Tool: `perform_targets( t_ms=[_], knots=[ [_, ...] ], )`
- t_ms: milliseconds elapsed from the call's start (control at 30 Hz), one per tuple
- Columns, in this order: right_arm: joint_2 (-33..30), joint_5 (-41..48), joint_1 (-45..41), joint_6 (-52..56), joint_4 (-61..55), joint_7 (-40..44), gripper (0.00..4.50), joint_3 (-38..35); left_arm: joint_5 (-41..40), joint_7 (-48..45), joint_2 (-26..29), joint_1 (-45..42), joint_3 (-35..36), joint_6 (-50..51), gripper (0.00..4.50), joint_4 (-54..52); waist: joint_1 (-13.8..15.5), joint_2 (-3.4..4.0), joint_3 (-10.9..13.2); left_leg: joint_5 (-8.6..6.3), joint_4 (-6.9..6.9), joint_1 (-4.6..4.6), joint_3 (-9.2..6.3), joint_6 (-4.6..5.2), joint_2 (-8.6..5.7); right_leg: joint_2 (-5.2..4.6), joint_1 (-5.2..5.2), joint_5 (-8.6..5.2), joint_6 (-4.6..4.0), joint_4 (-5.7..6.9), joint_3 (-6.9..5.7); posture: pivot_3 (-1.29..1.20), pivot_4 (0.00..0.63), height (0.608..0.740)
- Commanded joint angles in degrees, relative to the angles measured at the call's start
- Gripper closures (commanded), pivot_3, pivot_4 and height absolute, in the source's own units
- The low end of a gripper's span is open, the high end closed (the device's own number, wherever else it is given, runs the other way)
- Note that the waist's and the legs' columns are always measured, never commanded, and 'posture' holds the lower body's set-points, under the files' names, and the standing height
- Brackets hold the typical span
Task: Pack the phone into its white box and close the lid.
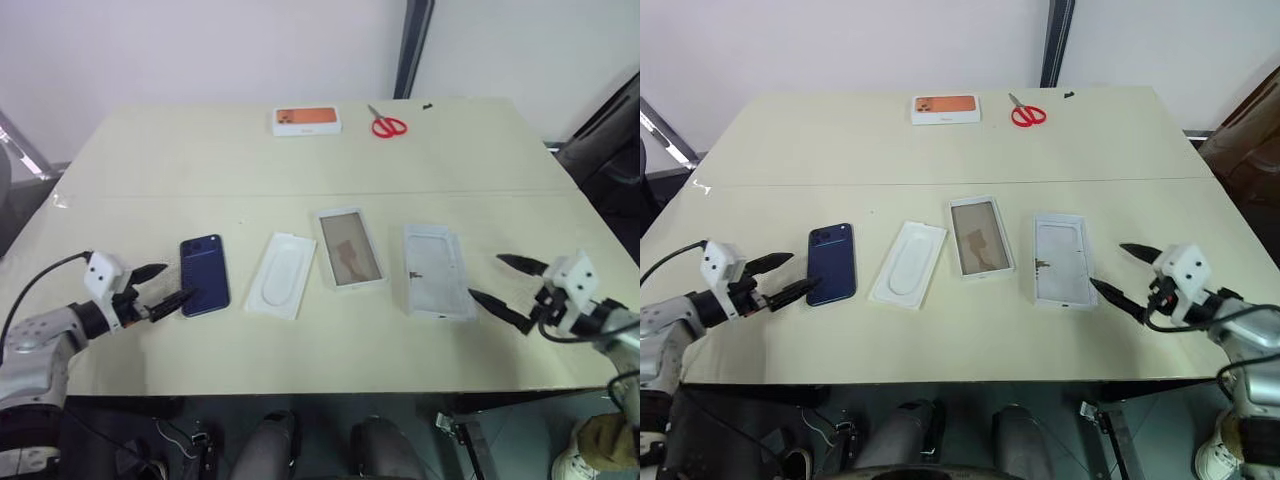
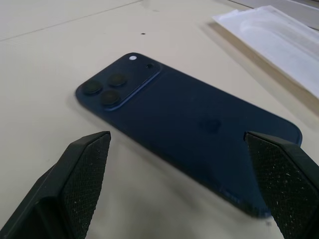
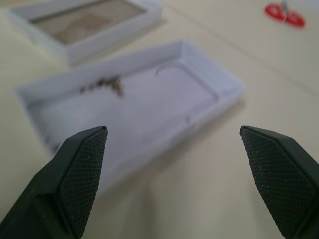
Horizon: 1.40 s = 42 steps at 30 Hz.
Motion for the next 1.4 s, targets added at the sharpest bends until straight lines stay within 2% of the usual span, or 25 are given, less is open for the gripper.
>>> perform_targets(
  t_ms=[33, 233, 700, 933, 1133, 1267, 1400],
  knots=[
    [-1.2, 0.8, 0.8, -1.4, -1.4, 0.7, 0.05, -2.7, -1.2, -0.7, 1.0, 0.8, 1.9, -1.1, 0.00, -2.8, 0.0, 0.00, 0.0, 0.00, 0.00, 0.01, 0.00, 0.00, 0.00, 0.00, 0.00, 0.00, 0.00, 0.00, 0.00, 0.00, 0.150, 0.734],
    [-1.1, 0.2, -0.8, -1.1, -1.1, 0.9, 0.05, -1.5, -2.0, -1.5, 1.2, 0.8, 0.7, 3.1, 0.00, -4.3, 0.0, 0.00, 0.0, 0.00, -0.01, 0.01, 0.00, 0.00, 0.00, 0.00, 0.00, 0.00, 0.00, 0.00, 0.00, 0.00, 0.150, 0.734],
    [-0.8, -0.3, -3.3, -1.1, 0.0, 1.0, 0.05, 0.0, 0.3, 0.3, 1.5, 0.4, -0.3, 3.8, 0.00, -5.7, 0.2, 0.00, 0.0, 0.00, 0.00, 0.01, 0.00, 0.00, 0.00, 0.00, 0.01, 0.00, 0.00, -0.01, 0.00, 0.00, 0.150, 0.734],
    [-0.5, -0.4, -4.8, -0.6, -0.4, 0.7, 0.05, 0.9, -0.3, 1.5, 1.5, -2.0, -1.5, 8.6, 0.00, -8.4, 0.3, 0.00, 0.0, 0.00, 0.01, 0.01, 0.01, 0.00, 0.00, 0.00, 0.02, 0.00, 0.00, -0.01, 0.00, 0.00, 0.150, 0.734],
    [-0.3, 0.8, -7.0, 1.8, -4.3, 0.8, 0.05, 3.3, -1.4, 6.2, 1.0, -5.4, -4.7, 20.5, 0.00, -13.4, 0.2, 0.00, 0.0, 0.00, 0.00, 0.01, 0.01, 0.00, 0.00, 0.00, 0.01, 0.00, 0.00, 0.00, 0.00, 0.00, 0.150, 0.734],
    [0.8, 1.5, -10.9, 4.5, -7.1, -0.4, 0.05, 5.8, -5.7, 8.5, -1.6, -8.0, -6.6, 30.7, 0.00, -17.5, 0.1, 0.00, 0.0, 0.00, 0.01, 0.01, 0.00, 0.00, 0.00, 0.00, 0.00, 0.00, 0.00, 0.00, 0.00, 0.00, 0.150, 0.734],
    [2.2, 0.7, -16.8, 6.5, -10.8, 0.1, 0.05, 11.8, -8.1, 13.0, -4.2, -14.1, -10.6, 43.8, 0.00, -19.6, 0.1, -0.01, 0.0, 0.01, 0.02, 0.00, -0.01, -0.01, 0.00, 0.02, -0.01, 0.00, 0.00, 0.02, -0.02, 0.00, 0.150, 0.734]
  ],
)
